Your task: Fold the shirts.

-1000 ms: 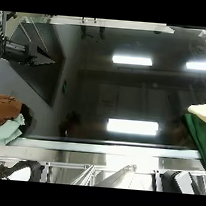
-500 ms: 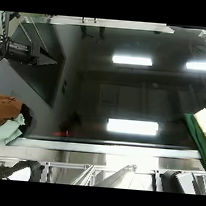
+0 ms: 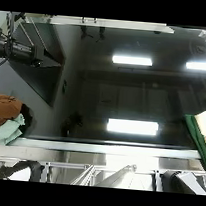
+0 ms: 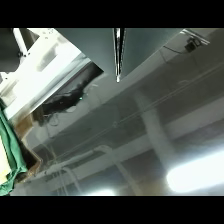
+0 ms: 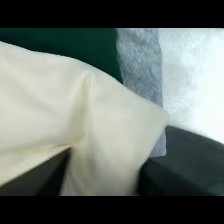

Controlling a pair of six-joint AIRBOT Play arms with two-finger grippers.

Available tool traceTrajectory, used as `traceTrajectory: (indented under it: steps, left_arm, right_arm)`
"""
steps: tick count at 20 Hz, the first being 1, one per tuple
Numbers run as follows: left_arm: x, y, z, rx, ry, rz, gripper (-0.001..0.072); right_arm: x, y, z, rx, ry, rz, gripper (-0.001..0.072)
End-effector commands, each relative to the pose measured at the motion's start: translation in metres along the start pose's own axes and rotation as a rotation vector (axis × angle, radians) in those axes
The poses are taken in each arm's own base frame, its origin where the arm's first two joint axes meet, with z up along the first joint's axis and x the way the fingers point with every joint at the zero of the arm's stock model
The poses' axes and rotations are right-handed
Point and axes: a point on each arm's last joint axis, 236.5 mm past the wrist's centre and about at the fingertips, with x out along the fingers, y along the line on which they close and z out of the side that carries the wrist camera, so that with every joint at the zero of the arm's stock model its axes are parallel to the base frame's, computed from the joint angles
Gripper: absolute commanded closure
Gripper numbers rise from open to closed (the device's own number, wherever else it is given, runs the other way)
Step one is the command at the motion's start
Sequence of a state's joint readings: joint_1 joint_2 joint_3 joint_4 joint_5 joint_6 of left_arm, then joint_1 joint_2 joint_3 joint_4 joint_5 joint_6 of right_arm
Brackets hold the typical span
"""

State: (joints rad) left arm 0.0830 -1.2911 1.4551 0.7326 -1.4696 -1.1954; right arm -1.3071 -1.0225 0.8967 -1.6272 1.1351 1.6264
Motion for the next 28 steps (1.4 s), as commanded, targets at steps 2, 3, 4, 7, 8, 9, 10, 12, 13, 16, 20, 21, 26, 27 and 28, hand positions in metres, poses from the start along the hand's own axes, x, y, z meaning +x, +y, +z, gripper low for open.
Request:
traceTrajectory:
  steps: [2,3,4,7,8,9,10,12,13,16,20,21,26,27,28]
  left_arm:
    - [0.001,-0.002,0.000,0.005,0.000,-0.002,0.0696]
    - [0.001,-0.002,0.000,0.006,0.000,-0.001,0.0696]
    - [0.001,-0.002,0.000,0.006,0.000,-0.001,0.0696]
    - [0.001,-0.001,0.001,0.009,-0.001,-0.001,0.0696]
    - [0.001,-0.001,0.001,0.012,-0.004,0.000,0.0695]
    - [0.001,-0.001,0.002,0.013,-0.006,0.000,0.0696]
    - [0.001,-0.001,0.003,0.013,-0.011,0.001,0.0696]
    - [0.001,0.001,0.009,0.014,-0.036,0.010,0.0697]
    - [-0.002,-0.001,0.013,0.021,-0.046,0.015,0.0697]
    - [-0.022,-0.026,0.029,0.005,-0.075,0.010,0.0697]
    - [-0.030,-0.077,0.023,0.122,-0.023,-0.031,0.0698]
    - [-0.025,-0.087,0.017,0.136,-0.014,-0.038,0.0698]
    - [0.025,-0.118,-0.072,0.097,0.058,-0.105,0.0697]
    - [0.034,-0.117,-0.090,0.083,0.049,-0.105,0.0697]
    - [0.041,-0.113,-0.103,0.051,0.039,-0.101,0.0696]
  right_arm:
    - [0.002,-0.004,0.004,-0.068,-0.011,-0.019,0.0011]
    - [0.002,-0.003,0.003,-0.062,-0.008,-0.015,0.0011]
    - [0.001,-0.003,0.002,-0.058,-0.005,-0.012,0.0011]
    - [-0.004,0.023,0.001,0.006,-0.008,0.098,0.0011]
    - [-0.008,0.044,0.002,0.040,-0.011,0.185,0.0011]
    - [-0.017,0.074,0.004,0.049,-0.017,0.318,0.0020]
    - [-0.033,0.111,0.006,0.016,-0.040,0.473,0.0244]
    - [-0.082,0.181,0.006,-0.060,-0.094,0.760,0.0687]
    - [-0.112,0.213,0.004,-0.073,-0.116,0.892,0.0687]
    - [-0.188,0.291,-0.050,-0.221,-0.069,1.162,0.0688]
    - [-0.249,0.350,-0.213,-0.712,0.105,1.306,0.0688]
    - [-0.253,0.353,-0.253,-0.838,0.133,1.301,0.0688]
    - [-0.234,0.322,-0.389,-1.327,0.218,1.132,0.0687]
    - [-0.234,0.318,-0.400,-1.368,0.227,1.128,0.0687]
    - [-0.233,0.317,-0.406,-1.383,0.241,1.127,0.0687]
